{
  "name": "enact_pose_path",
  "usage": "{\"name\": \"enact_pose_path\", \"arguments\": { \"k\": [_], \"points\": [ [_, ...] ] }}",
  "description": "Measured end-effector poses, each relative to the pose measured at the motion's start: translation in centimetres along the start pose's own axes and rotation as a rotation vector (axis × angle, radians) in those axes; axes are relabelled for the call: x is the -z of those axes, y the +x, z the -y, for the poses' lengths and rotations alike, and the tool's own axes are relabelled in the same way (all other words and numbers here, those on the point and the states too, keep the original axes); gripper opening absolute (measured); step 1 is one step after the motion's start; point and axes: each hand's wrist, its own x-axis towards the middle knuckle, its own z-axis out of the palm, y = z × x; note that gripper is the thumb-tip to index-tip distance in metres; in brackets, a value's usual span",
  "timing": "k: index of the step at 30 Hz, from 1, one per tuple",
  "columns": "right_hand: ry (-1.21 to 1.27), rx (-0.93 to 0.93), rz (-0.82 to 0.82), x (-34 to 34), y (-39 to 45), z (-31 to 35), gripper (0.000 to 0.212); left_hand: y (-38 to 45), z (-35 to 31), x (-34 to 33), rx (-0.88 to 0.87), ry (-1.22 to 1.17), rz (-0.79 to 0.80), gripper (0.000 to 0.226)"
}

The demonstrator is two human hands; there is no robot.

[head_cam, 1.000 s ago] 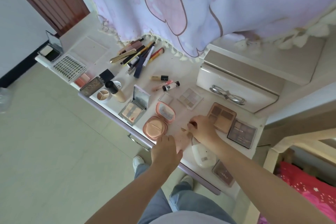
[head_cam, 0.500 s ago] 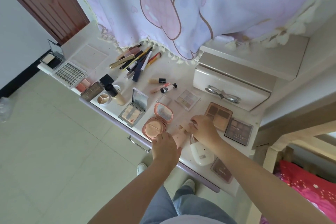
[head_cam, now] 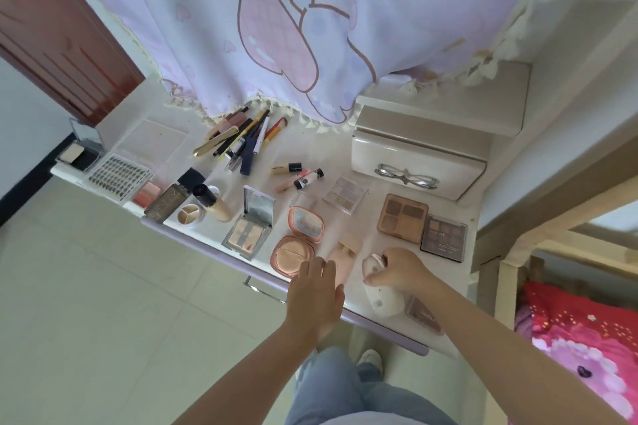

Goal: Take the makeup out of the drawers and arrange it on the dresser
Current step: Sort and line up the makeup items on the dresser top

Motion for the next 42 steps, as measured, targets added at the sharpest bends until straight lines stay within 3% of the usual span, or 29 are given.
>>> {"name": "enact_pose_path", "arguments": {
  "k": [3,5,8,10,11,13,15,21,26,31,33,35,37,39,42],
  "points": [
    [0.018,-0.058,-0.047,0.5,-0.8,0.3,0.031,0.8,0.3,1.5,-0.044,-0.059,-0.009,0.041],
    [0.109,-0.086,-0.086,1.5,-1.8,0.7,0.023,1.3,0.4,2.9,-0.123,-0.117,0.068,0.048],
    [0.266,-0.075,-0.140,3.2,-4.0,1.7,0.048,1.6,-0.7,4.6,-0.164,-0.224,0.265,0.094],
    [0.380,-0.056,-0.179,4.2,-5.5,2.5,0.052,2.1,-1.7,5.9,-0.153,-0.222,0.291,0.092],
    [0.436,-0.051,-0.185,4.7,-6.3,3.0,0.049,2.5,-2.1,6.0,-0.163,-0.226,0.252,0.084],
    [0.518,-0.049,-0.176,5.8,-7.4,4.0,0.038,3.6,-2.5,6.1,-0.260,-0.147,-0.050,0.076],
    [0.543,-0.057,-0.203,6.9,-8.4,4.9,0.025,4.7,-2.7,6.9,-0.331,-0.112,-0.198,0.077],
    [0.544,-0.049,-0.368,9.4,-10.4,6.7,0.035,7.4,-2.7,10.3,-0.576,-0.151,-0.511,0.047],
    [0.637,0.008,-0.410,10.3,-11.5,7.5,0.038,9.4,-2.2,12.5,-0.734,-0.065,-0.582,0.041],
    [0.576,0.055,-0.478,10.6,-11.3,7.4,0.038,10.7,-2.1,13.4,-0.764,-0.056,-0.414,0.040],
    [0.486,0.115,-0.521,10.9,-11.3,7.4,0.035,10.3,-2.5,15.2,-0.689,-0.186,-0.170,0.041],
    [0.390,0.218,-0.528,11.3,-11.5,7.5,0.026,10.3,-2.3,16.2,-0.543,-0.405,0.182,0.038],
    [0.275,0.348,-0.495,12.0,-11.9,7.2,0.012,10.7,-1.8,16.6,-0.432,-0.714,0.409,0.022],
    [0.242,0.450,-0.434,12.7,-12.3,6.8,0.025,11.0,-1.3,17.2,-0.332,-0.997,0.505,0.013],
    [0.390,0.501,-0.326,13.6,-12.2,6.4,0.039,11.1,-0.9,17.5,-0.278,-1.104,0.500,0.020]
  ]
}}
